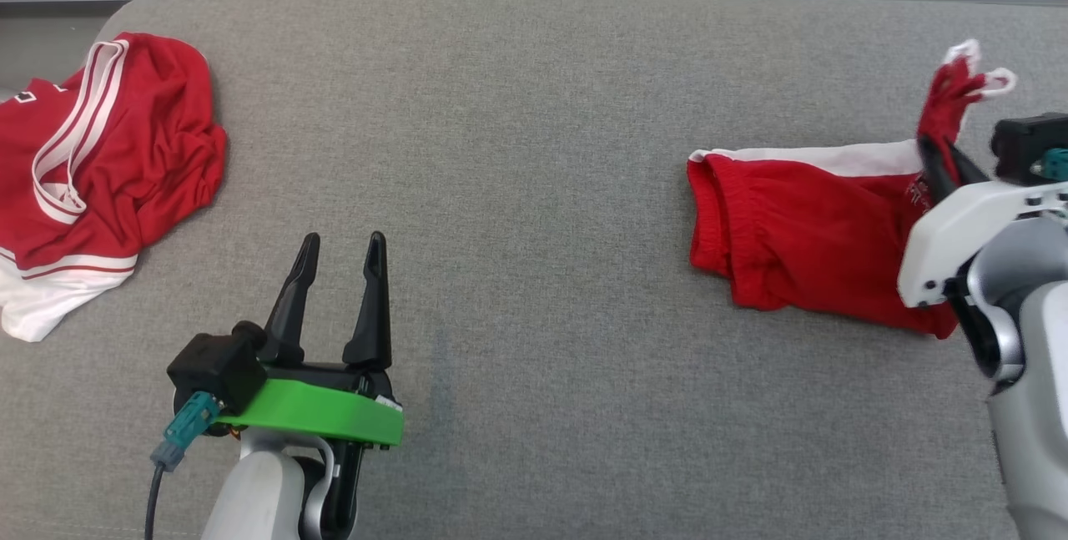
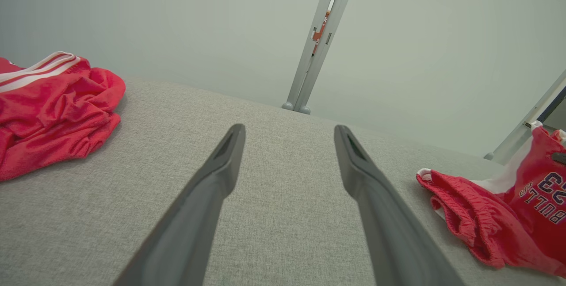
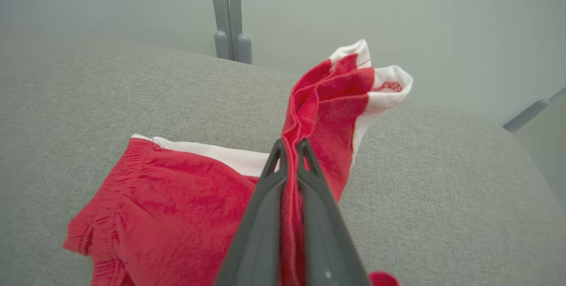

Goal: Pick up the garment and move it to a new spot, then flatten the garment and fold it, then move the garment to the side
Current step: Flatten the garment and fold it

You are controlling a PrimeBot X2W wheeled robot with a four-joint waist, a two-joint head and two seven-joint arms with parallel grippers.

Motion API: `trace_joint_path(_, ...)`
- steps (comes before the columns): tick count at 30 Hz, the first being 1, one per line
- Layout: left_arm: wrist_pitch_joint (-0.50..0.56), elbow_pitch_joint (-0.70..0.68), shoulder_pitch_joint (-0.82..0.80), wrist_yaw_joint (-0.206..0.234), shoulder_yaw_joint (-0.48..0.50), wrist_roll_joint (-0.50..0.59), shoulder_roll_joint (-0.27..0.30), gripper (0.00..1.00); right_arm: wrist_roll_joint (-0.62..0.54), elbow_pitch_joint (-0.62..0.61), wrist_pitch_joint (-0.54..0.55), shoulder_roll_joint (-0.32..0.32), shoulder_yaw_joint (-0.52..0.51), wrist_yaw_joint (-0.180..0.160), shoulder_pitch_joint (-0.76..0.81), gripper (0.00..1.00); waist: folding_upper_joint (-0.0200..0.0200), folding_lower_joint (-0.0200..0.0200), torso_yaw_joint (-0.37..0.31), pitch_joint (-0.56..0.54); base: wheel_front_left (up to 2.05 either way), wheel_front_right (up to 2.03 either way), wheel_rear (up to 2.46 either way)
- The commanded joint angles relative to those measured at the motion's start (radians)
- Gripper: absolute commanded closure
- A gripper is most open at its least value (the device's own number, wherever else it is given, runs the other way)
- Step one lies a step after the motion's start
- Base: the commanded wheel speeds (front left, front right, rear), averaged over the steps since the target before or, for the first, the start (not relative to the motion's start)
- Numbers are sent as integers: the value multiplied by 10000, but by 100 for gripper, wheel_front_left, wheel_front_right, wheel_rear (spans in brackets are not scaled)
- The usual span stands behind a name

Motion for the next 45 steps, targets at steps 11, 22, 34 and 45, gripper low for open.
trace_joint_path(11, -3, 13, -78, -48, -158, -327, 24, 0, 186, 1602, 480, 951, 2083, -18, -1161, 100, 0, 0, 519, 45, 0, 0, 0)
trace_joint_path(22, -5, 53, -47, -48, -217, -425, 24, 0, 1413, 2807, -77, 1505, 2955, -18, -1719, 0, 0, 0, 831, 37, 0, 0, 0)
trace_joint_path(34, -3, 146, 202, -49, -138, -344, 25, 0, 1971, 2132, -1697, 130, 1202, -16, -1379, 0, 0, 0, 361, -434, 0, 0, 0)
trace_joint_path(45, -5, 418, 326, -49, 80, -220, 27, 0, 628, 1744, -4704, 240, -583, -18, 772, 0, 0, 0, -261, -911, 0, 0, 0)
